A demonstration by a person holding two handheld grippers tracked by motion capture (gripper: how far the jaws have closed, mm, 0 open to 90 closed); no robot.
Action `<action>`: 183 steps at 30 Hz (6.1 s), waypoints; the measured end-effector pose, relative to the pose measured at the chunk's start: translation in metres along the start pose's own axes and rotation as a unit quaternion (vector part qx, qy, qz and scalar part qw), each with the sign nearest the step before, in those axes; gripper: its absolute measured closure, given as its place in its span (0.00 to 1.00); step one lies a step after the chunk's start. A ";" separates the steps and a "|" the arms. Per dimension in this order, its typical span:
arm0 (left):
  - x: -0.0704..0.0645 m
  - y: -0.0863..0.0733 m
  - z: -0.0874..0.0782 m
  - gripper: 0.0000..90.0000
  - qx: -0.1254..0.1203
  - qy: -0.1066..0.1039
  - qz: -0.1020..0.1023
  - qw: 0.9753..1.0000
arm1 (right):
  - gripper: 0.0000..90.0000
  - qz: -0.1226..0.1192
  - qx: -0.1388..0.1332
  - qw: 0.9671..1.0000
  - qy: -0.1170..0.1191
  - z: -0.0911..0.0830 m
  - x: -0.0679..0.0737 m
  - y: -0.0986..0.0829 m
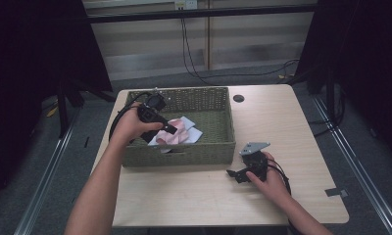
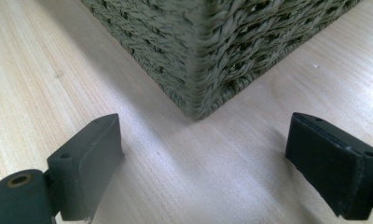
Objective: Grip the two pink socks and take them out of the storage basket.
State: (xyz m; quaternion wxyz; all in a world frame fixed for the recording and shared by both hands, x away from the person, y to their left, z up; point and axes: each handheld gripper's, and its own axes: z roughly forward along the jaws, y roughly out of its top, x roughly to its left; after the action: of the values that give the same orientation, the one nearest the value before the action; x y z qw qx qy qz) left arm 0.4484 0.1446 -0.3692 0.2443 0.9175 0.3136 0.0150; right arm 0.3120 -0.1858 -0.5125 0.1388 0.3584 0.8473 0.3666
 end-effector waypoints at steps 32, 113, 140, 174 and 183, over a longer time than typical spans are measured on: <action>0.022 0.001 0.050 0.82 0.077 0.031 -0.027 0.996 | 0.11 0.001 0.001 1.000 0.001 0.000 0.000 0.000; 0.015 0.020 -0.009 0.94 0.036 -0.043 -0.073 0.996 | 0.11 -0.001 0.001 1.000 0.000 0.000 0.000 0.000; 0.007 0.029 -0.058 0.94 0.022 -0.058 -0.082 0.995 | 0.11 0.001 0.002 1.000 0.000 0.000 0.000 0.000; -0.058 0.021 -0.088 0.93 0.025 -0.088 0.010 0.996 | 0.11 0.001 0.002 1.000 0.000 0.000 0.000 0.000; -0.071 0.015 -0.087 0.93 0.018 -0.099 0.026 0.995 | 0.11 0.001 0.003 1.000 0.000 0.000 0.000 0.001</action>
State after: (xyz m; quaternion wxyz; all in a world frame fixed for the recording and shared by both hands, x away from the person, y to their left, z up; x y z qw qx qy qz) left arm 0.3836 0.1315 -0.2766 0.2570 0.9264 0.2644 -0.0757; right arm 0.3120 -0.1855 -0.5120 0.1377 0.3594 0.8483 0.3635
